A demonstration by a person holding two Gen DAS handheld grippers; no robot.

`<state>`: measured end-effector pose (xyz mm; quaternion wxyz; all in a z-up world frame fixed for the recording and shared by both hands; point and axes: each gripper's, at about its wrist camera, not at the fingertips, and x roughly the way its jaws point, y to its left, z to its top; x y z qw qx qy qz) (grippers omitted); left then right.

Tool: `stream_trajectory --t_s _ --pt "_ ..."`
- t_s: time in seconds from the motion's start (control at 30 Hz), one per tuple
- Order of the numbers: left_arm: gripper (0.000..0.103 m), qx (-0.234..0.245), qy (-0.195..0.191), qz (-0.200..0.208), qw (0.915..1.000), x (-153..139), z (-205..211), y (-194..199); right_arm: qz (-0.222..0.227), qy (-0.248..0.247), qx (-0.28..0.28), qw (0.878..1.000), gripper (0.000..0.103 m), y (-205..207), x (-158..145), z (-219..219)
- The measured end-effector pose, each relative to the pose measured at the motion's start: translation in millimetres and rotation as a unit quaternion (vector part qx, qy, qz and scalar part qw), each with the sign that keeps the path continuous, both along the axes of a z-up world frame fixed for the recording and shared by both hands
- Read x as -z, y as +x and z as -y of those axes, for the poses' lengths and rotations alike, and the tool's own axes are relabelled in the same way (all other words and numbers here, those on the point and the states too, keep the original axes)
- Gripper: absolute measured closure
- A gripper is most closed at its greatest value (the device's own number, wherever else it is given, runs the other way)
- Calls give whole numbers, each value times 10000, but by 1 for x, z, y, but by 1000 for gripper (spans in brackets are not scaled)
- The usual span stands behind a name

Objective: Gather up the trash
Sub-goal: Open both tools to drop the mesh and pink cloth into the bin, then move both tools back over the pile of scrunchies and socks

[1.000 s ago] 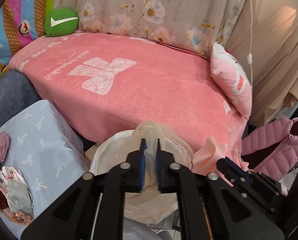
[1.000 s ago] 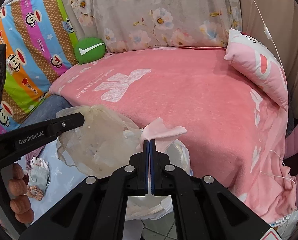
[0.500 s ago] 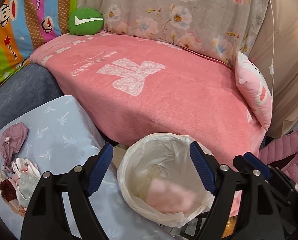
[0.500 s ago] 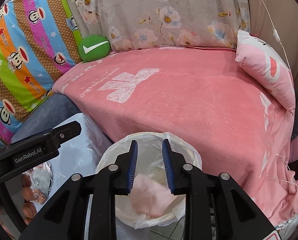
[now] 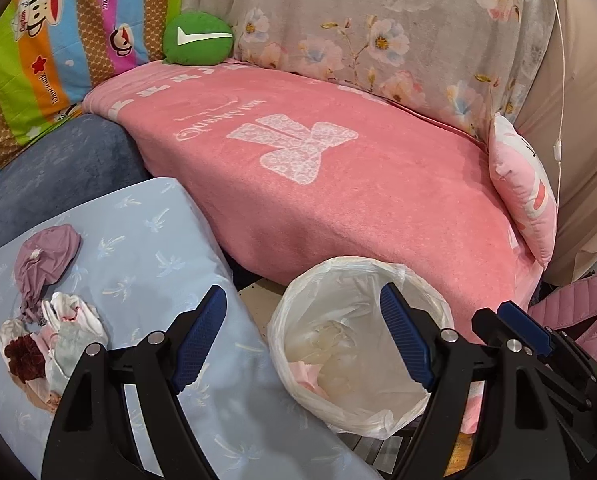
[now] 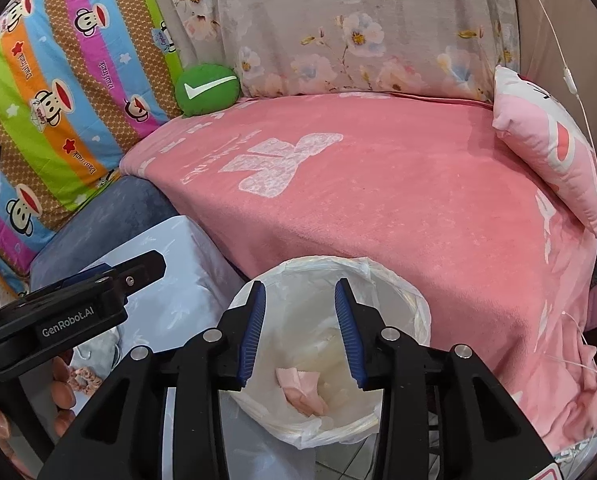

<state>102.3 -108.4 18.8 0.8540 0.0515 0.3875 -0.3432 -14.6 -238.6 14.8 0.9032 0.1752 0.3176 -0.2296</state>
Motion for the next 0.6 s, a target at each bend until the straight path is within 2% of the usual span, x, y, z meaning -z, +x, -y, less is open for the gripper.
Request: stream_trajectory --t_s 0.43,0.5,0.6 --pt "27 -460 17 -147 9988 10 -49 11 -61 -35 -403 9992 60 20 2 -45" --pt "24 -569 15 -201 9982 13 -58 15 -73 -22 -473 9989 56 25 3 -53" --pt "22 -756 14 -262 9968 17 -75 20 -104 1 -600 9981 56 32 5 -65"
